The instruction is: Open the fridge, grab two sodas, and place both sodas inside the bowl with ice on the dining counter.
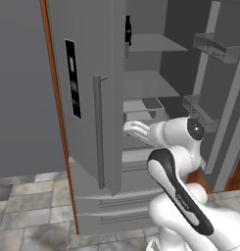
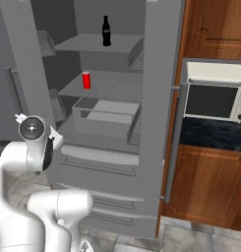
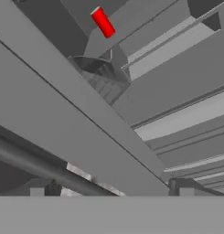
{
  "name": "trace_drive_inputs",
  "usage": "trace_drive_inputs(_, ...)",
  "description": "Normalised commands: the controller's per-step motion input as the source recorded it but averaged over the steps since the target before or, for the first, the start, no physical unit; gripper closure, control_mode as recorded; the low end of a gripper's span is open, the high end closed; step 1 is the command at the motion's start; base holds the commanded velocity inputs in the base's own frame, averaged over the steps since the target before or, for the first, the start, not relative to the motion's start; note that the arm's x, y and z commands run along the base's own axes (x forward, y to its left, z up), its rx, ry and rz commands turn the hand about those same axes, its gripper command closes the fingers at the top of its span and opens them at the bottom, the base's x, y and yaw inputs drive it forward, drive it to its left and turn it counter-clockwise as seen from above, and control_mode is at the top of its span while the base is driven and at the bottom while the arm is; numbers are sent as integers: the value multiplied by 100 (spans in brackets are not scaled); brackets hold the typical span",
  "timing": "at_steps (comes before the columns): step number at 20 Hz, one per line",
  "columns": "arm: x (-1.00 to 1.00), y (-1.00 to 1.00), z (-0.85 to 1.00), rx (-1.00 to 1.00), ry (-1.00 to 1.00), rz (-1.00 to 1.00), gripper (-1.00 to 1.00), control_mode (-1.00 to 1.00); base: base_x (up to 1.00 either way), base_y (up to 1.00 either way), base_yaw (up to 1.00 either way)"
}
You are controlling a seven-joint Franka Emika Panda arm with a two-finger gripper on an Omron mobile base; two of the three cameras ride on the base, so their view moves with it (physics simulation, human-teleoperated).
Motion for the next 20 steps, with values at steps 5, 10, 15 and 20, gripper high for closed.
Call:
trace_drive_inputs(5,30,-25,19,30,7,0,-100,-100,0,0,0)
trace_drive_inputs(10,45,-6,4,28,8,0,-100,-100,0,0,0)
trace_drive_inputs(15,56,0,6,24,9,0,-100,-100,0,0,0)
trace_drive_inputs(20,58,0,1,16,10,2,-100,-100,0,0,0)
